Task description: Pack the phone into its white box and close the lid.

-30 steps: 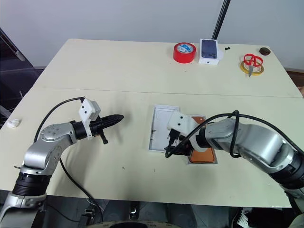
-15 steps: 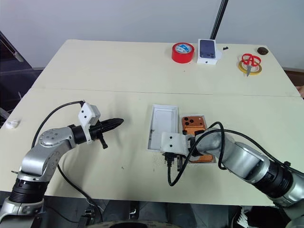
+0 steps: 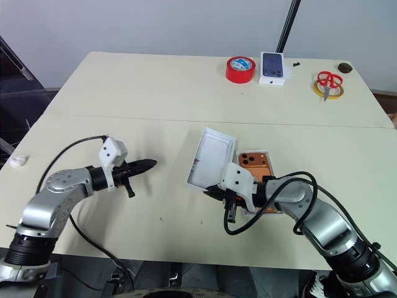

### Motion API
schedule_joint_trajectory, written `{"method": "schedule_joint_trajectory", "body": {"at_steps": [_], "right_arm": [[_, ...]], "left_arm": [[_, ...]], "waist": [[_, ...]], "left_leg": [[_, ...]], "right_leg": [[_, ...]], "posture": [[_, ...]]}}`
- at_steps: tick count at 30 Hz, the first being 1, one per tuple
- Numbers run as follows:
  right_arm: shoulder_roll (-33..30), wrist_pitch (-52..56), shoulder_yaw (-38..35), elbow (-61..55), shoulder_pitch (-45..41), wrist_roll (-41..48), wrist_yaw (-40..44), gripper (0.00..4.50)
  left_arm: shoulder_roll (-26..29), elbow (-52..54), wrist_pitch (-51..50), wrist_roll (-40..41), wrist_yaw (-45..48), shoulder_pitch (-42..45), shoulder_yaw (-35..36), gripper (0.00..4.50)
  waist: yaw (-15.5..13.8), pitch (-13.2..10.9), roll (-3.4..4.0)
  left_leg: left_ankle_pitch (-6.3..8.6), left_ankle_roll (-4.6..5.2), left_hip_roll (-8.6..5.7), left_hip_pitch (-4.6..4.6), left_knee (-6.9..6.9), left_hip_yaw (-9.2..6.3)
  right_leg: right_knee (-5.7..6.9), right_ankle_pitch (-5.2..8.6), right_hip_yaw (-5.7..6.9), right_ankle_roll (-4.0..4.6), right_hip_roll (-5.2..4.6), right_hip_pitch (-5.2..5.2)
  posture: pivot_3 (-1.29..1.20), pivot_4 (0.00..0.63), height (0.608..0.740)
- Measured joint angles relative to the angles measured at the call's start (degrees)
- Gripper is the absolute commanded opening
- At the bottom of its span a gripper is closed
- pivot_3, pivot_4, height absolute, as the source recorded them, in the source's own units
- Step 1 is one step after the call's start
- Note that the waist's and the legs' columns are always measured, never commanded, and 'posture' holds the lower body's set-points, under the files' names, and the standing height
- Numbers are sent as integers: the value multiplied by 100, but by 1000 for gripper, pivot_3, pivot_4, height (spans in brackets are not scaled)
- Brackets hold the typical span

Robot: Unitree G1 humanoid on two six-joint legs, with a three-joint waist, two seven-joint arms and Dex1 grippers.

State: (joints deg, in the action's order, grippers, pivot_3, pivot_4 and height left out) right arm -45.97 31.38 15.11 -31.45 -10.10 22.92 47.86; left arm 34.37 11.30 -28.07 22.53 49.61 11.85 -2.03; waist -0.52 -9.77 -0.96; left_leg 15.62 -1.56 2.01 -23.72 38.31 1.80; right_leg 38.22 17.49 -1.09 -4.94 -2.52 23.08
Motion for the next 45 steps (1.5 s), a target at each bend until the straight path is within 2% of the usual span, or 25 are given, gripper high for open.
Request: {"method": "schedule_joint_trajectory", "body": {"at_steps": [5,9,13,16,21,30,37,38,39,44,45], "right_arm": [[62,-76,-62,-39,119,84,206,58],[65,-154,-96,-40,183,90,348,58],[63,-217,-138,-40,222,89,466,58],[21,-215,-188,-40,237,92,589,909],[-117,-253,-210,-40,313,50,833,3385],[-276,-65,-857,247,-18,228,939,3385],[-937,59,-1511,834,-338,199,1119,3385],[-1010,12,-1542,972,-336,82,1125,2875],[-1092,-46,-1552,1087,-333,-12,1133,2587],[-1373,-411,-1569,1428,-220,-480,1158,102],[-1418,-501,-1568,1455,-180,-606,1154,37]], "left_arm": [[-482,-393,-29,-291,57,574,-832,0],[-902,-699,-148,-314,54,968,-1039,0],[-1036,-800,-170,-326,123,1049,-1162,0],[-1111,-800,-174,-310,158,1047,-1182,0],[-1214,-781,-186,-300,154,1041,-1181,0],[-1492,-777,-173,-316,133,1136,-1253,0],[-1906,-810,-130,-365,161,1597,-1511,0],[-1992,-841,-105,-390,169,1651,-1562,0],[-2063,-892,-86,-414,172,1710,-1629,0],[-2358,-1078,42,-554,212,1865,-1927,0],[-2411,-1150,82,-590,218,1881,-1974,0]], "waist": [[-12,0,0],[7,0,0],[31,0,0],[18,0,0],[-4,0,0],[-9,0,0],[-23,0,0],[-20,0,0],[-19,0,0],[-5,1,2],[-2,1,2]], "left_leg": [[0,0,-9,2,1,0],[0,0,-12,3,1,-2],[0,0,-10,8,1,-2],[0,0,-8,11,1,-3],[0,0,-9,23,1,-4],[0,0,-10,25,1,-5],[0,0,-16,26,1,-7],[0,0,-16,26,1,-6],[0,0,-17,26,2,-5],[0,0,-18,28,1,-6],[0,0,-17,29,1,-6]], "right_leg": [[0,0,1,-1,2,-3],[1,0,2,-2,8,-3],[5,0,1,-2,10,-3],[5,0,1,-2,8,-8],[0,1,2,-3,7,-25],[0,1,2,-3,7,-29],[-4,2,1,-4,2,-34],[-4,2,1,-4,3,-35],[-4,2,1,-4,2,-34],[-1,2,-1,-5,11,-32],[-1,2,-2,-5,13,-32]], "posture": [[0,150,725],[0,150,725],[0,150,725],[0,150,725],[0,150,725],[0,150,725],[0,150,725],[0,150,725],[0,150,725],[0,150,725],[0,150,725]]}}
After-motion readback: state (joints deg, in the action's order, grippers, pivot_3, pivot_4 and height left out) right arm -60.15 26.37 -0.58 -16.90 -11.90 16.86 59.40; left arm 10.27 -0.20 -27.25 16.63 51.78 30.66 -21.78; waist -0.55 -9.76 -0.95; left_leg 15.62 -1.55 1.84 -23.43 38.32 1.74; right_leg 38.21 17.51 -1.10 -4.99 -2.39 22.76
